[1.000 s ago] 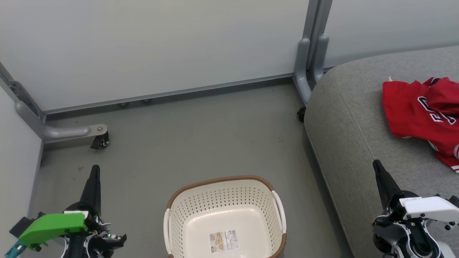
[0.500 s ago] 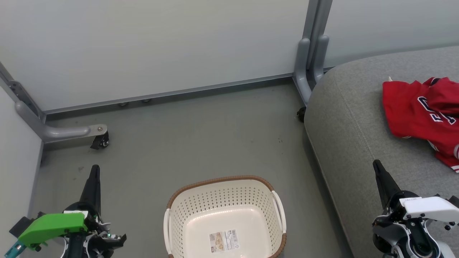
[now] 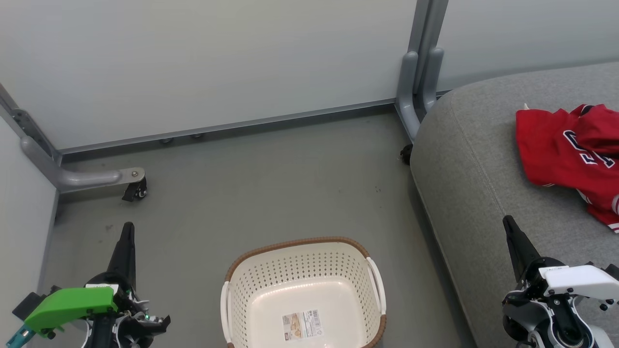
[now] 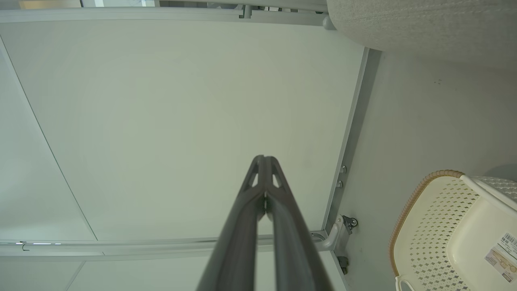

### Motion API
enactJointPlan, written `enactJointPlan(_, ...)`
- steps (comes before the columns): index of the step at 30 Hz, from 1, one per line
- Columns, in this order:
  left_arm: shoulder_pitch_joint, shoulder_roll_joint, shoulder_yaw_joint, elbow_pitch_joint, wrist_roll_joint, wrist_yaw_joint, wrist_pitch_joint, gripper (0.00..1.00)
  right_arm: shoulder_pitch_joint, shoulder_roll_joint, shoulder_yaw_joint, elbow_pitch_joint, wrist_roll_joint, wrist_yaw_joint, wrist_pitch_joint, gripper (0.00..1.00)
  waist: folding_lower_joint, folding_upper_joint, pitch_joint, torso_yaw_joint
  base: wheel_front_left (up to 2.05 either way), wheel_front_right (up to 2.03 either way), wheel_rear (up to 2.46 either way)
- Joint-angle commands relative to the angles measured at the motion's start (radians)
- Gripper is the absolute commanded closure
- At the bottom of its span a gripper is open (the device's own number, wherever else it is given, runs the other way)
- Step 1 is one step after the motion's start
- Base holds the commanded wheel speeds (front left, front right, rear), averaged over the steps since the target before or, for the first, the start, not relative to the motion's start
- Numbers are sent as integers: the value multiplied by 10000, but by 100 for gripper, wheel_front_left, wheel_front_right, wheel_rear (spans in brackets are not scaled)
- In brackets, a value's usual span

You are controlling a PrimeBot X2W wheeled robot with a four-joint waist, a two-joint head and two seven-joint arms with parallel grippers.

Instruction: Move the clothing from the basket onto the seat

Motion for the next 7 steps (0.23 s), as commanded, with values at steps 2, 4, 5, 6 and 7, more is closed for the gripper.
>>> enactJointPlan(2, -124, -20, 37, 8, 72, -52, 44, 100, -98, -18, -37, 30, -29, -10, 39, 100, 0, 111, 0, 0, 0, 0, 0)
enactJointPlan(4, -125, -24, 42, 4, 78, -52, 52, 100, -98, -16, -42, 29, -34, -10, 38, 100, 0, 111, 0, 0, 0, 0, 0)
enactJointPlan(5, -125, -26, 45, 7, 72, -52, 54, 100, -98, -15, -44, 29, -37, -10, 40, 100, 0, 111, 0, 0, 0, 0, 0)
enactJointPlan(6, -125, -28, 47, 7, 74, -52, 52, 100, -98, -14, -46, 29, -40, -10, 44, 100, 0, 111, 0, 0, 0, 0, 0)
enactJointPlan(7, -125, -29, 52, 4, 73, -52, 54, 100, -99, -13, -47, 29, -43, -10, 45, 100, 0, 111, 0, 0, 0, 0, 0)
